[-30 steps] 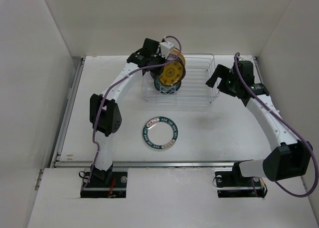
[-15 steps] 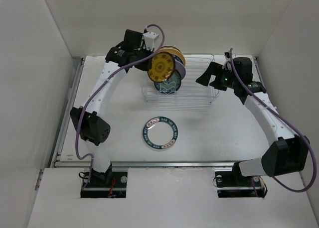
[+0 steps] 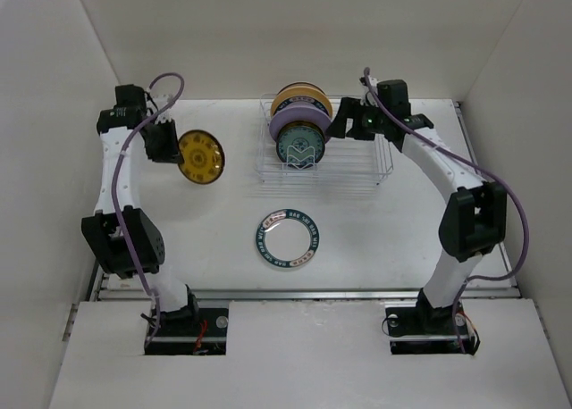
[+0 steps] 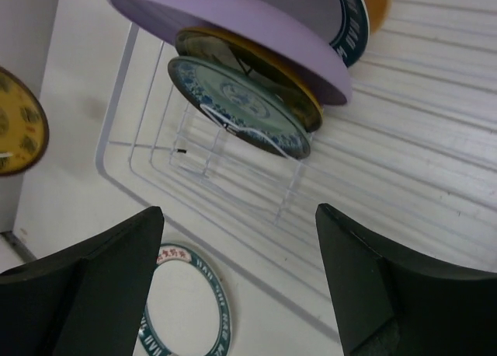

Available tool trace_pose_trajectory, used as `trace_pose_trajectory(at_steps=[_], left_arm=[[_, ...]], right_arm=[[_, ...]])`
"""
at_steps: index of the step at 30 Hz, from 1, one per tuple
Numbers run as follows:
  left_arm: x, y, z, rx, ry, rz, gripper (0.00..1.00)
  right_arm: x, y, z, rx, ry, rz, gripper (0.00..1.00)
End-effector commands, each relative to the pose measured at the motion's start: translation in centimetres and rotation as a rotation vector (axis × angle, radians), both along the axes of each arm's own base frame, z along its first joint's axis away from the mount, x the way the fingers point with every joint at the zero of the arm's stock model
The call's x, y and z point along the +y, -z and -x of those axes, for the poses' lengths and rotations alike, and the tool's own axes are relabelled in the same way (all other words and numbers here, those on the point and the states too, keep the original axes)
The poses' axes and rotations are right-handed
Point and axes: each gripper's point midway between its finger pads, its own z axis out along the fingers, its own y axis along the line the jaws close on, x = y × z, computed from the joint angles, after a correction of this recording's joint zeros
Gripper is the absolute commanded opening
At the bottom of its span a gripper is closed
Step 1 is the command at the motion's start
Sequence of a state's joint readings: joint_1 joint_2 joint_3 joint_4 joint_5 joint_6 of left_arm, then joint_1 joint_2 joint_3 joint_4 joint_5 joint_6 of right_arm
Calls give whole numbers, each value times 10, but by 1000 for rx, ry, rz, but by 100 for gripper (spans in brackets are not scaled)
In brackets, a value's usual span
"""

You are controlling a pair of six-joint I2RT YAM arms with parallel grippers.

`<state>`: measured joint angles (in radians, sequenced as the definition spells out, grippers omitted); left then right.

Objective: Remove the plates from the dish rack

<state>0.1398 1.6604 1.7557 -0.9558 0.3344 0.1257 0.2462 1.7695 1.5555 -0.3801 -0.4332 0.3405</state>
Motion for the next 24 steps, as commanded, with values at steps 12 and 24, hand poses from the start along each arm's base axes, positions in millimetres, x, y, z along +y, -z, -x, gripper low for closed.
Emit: trace_pose_trajectory(at_steps=[12, 24], left_arm=[[10, 109, 59, 425, 41, 255, 0], [23, 168, 74, 585, 43, 131, 6]], right_arm=[[53, -5, -70, -305, -101, 277, 64], [72, 29, -90, -304, -155, 358, 59]])
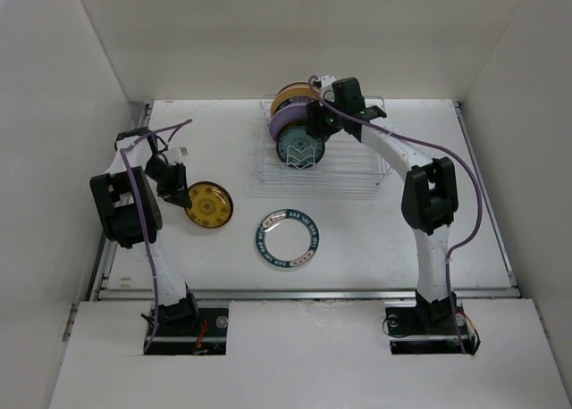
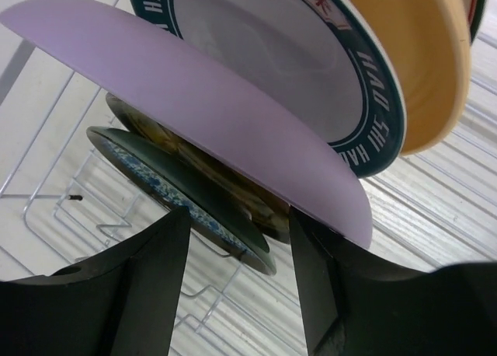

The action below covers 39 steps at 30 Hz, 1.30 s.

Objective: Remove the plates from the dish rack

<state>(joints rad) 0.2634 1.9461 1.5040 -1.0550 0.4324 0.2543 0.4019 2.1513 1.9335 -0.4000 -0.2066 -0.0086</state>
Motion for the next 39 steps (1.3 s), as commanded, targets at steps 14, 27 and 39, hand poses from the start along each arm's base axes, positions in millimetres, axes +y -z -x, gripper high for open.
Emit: trace_pose_trajectory(at_steps=[14, 27, 39], left_arm=[[13, 16, 3, 61, -39, -119, 66], [17, -10, -11, -22, -38, -137, 68], [22, -16, -8, -38, -31, -175, 68]], right_arm=[[-2, -41, 0, -169, 50, 107, 64], [10, -51, 15, -157, -48, 103, 59], [25, -19, 0, -116, -85, 96, 43]])
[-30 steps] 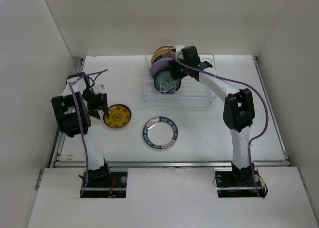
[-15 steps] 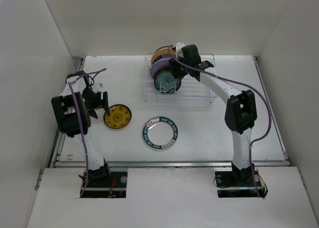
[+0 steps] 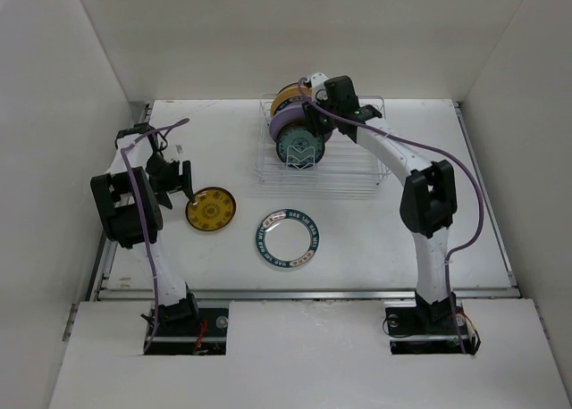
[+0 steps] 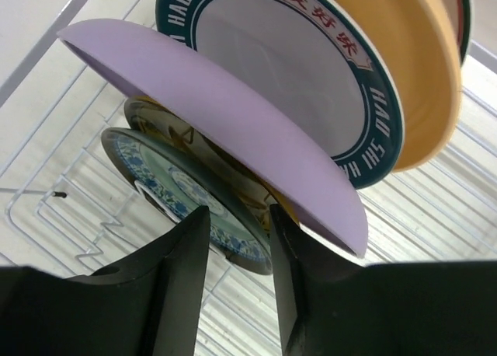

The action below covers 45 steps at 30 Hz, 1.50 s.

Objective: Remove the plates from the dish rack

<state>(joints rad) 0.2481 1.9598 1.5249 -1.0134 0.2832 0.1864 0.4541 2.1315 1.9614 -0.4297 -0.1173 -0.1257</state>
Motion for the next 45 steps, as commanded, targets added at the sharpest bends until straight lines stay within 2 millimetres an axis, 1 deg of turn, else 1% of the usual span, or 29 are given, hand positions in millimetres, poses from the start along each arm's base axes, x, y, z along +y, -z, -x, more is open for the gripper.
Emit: trace_pose_trajectory(at_steps=[1, 4, 5, 10, 12, 13, 14, 15, 16, 17, 18, 21, 22, 24, 26, 28, 29, 30, 33, 34, 36, 37, 39, 40, 41, 42, 43, 44, 45], left_arm=[[2, -21, 2, -37, 17, -20, 68], [1, -17, 5, -19, 17, -15, 68], [-1, -17, 4, -22, 17, -4, 68], [-2, -17, 4, -20, 8, -3, 68], [-1, -22, 1, -38, 8, -7, 68], [-1, -22, 1, -38, 8, -8, 68], [-2, -25, -2, -48, -1, -1, 68], [-1, -28, -6, -62, -1, -4, 68], [-2, -31, -3, -59, -1, -3, 68], [-3, -31, -3, -61, -1, 6, 68], [-3, -34, -3, -71, -1, 3, 68], [-2, -41, -6, -105, 9, -6, 68], [-2, -41, -6, -105, 9, -6, 68], [-3, -48, -7, -132, 20, -4, 68], [-3, -51, -7, -142, 20, -6, 68], [-12, -58, -10, -172, 40, 26, 68], [-13, -65, -14, -198, 42, 30, 68], [-19, -71, -14, -218, 53, 46, 68], [-24, -78, -17, -265, 126, 32, 68], [-29, -82, -21, -283, 158, 28, 68], [-37, -93, -23, -316, 218, 40, 68], [-44, -107, -27, -359, 247, 54, 68], [-60, -124, -29, -422, 283, 140, 69], [-69, -136, -29, -466, 318, 163, 74], [-83, -144, -25, -488, 344, 228, 75], [-87, -149, -24, -507, 359, 248, 77], [-96, -149, -20, -506, 386, 272, 79], [-106, -151, -13, -512, 431, 286, 83], [-110, -151, -9, -508, 443, 290, 87]], right_arm=[[16, 4, -5, -10, -42, -15, 41], [18, 9, -5, 1, -50, -16, 40], [18, 15, -6, 11, -50, -11, 40], [17, 21, -7, 17, -42, -2, 39], [17, 21, -7, 17, -42, -2, 30], [17, 15, -6, 9, -42, -6, 18], [15, 15, -8, 5, -31, 1, 12], [13, 0, -9, -28, -19, -7, 9], [12, -8, -9, -48, -29, 0, 4], [10, -14, -9, -71, -29, 8, 3], [7, -28, -9, -104, -26, 11, 3], [-2, -45, -8, -156, -20, 45, 0], [-3, -60, -5, -179, -19, 34, 0], [-8, -75, -4, -210, -9, 37, 0], [-13, -104, 1, -263, -1, 26, 0], [-13, -126, 6, -294, -3, -4, 0], [-15, -147, 11, -328, 3, -30, 0], [-14, -156, 16, -326, 10, -66, 0], [-6, -179, 34, -298, -7, -184, 0], [-3, -179, 37, -277, -6, -216, 0], [11, -178, 52, -210, -64, -292, 0], [21, -170, 62, -145, -79, -335, 0], [36, -154, 77, -45, -131, -386, 0], [40, -149, 82, 3, -126, -420, 0], [48, -139, 87, 47, -136, -432, 0], [55, -126, 96, 102, -153, -443, 0], [58, -115, 96, 140, -150, -453, 0], [67, -105, 102, 197, -151, -481, 0], [78, -103, 113, 235, -197, -509, 0]])
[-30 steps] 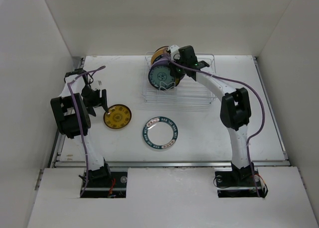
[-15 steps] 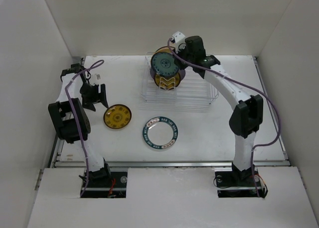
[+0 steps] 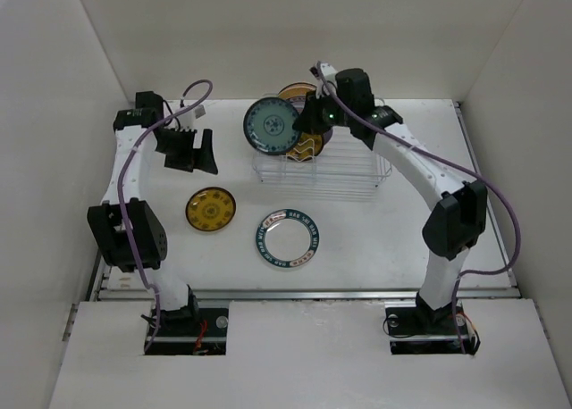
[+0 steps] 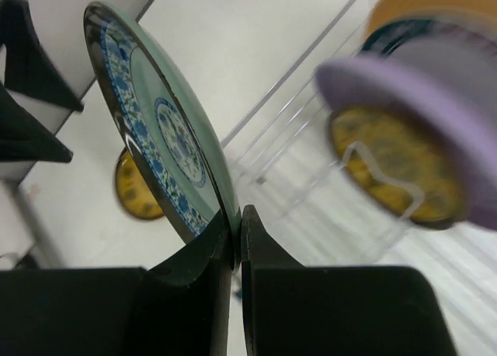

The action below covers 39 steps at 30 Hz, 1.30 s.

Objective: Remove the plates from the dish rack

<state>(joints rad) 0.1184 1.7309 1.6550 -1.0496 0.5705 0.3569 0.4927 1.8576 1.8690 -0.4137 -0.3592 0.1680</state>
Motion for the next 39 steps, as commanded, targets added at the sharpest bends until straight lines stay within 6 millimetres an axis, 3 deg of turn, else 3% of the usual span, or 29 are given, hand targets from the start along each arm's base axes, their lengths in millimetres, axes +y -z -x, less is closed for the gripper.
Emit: trace_pose_trajectory(at_steps=[1, 5, 6, 11, 16, 19, 22, 23, 26, 29, 34, 37, 39], left_arm=[[-33, -31, 19, -91, 139, 87, 87], [-38, -14, 22, -105, 122, 71, 88], [-40, -15, 19, -126, 119, 65, 88], [-48, 1, 25, -92, 126, 74, 87], [-49, 6, 24, -89, 118, 78, 74], [-57, 0, 22, -74, 139, 115, 61], [-62, -5, 24, -62, 156, 144, 14], [-62, -5, 24, -62, 156, 144, 3], [-62, -5, 24, -56, 147, 148, 0], [-61, 0, 30, -12, 141, 143, 0], [-44, 3, 41, 54, 84, 135, 0], [-27, -7, 50, 71, 52, 169, 0], [-16, -7, 60, 111, 24, 175, 0]], right_arm=[[42, 30, 30, 190, -135, -138, 0], [73, 50, 51, 265, -253, -200, 0], [75, 46, 53, 276, -258, -224, 0], [90, 66, 72, 323, -321, -213, 0], [106, 78, 91, 349, -390, -211, 0], [117, 81, 101, 355, -417, -205, 0], [123, 81, 103, 368, -423, -197, 0], [123, 81, 103, 368, -423, -197, 0], [122, 77, 102, 357, -415, -199, 0], [120, 74, 101, 346, -410, -193, 11], [119, 72, 97, 333, -400, -167, 71], [118, 68, 96, 327, -391, -158, 86], [108, 58, 82, 301, -357, -170, 88]])
